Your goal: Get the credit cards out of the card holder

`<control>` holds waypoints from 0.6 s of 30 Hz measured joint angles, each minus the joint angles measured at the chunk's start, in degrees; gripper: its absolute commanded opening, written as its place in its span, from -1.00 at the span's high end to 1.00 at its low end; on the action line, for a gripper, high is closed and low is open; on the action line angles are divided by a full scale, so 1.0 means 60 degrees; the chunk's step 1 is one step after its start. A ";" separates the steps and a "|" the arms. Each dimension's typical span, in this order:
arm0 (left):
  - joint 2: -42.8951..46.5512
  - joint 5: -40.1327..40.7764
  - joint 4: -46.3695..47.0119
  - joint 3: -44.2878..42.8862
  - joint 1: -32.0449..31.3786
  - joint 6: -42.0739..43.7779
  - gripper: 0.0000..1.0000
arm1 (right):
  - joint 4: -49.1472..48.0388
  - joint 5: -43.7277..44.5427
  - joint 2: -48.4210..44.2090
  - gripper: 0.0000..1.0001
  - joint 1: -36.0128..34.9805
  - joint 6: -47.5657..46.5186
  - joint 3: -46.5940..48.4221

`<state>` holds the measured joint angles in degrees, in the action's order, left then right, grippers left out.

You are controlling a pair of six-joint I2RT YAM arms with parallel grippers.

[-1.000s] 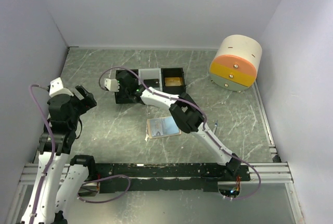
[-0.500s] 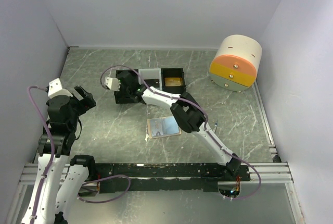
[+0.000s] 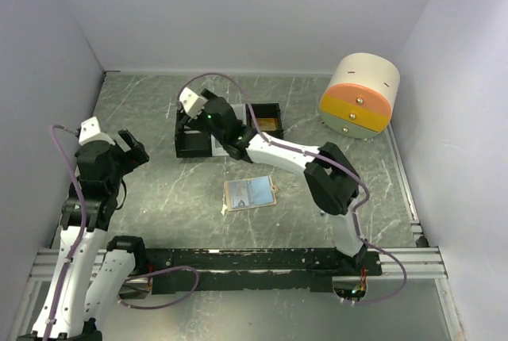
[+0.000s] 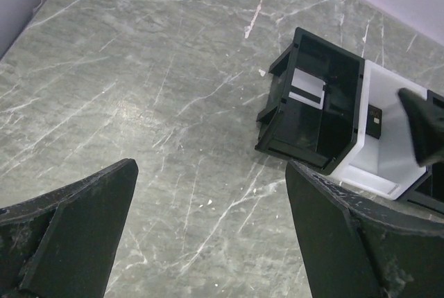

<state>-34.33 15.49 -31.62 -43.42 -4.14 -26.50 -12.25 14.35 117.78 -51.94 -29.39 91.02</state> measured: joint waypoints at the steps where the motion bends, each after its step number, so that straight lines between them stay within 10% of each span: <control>1: -0.0051 0.0000 -0.0018 -0.0004 0.0000 0.0007 -1.00 | -0.0255 0.0339 -0.0255 -0.32 0.0004 0.0211 -0.0317; 18: 0.0616 0.0164 -0.0138 0.0000 0.0095 0.0025 -1.00 | 0.0382 0.3260 -0.3402 -0.32 0.0022 0.4149 -0.3544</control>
<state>-30.63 16.47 -32.45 -43.42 -3.57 -26.35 -9.96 33.91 97.36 -51.81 -4.49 69.76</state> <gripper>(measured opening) 1.000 0.658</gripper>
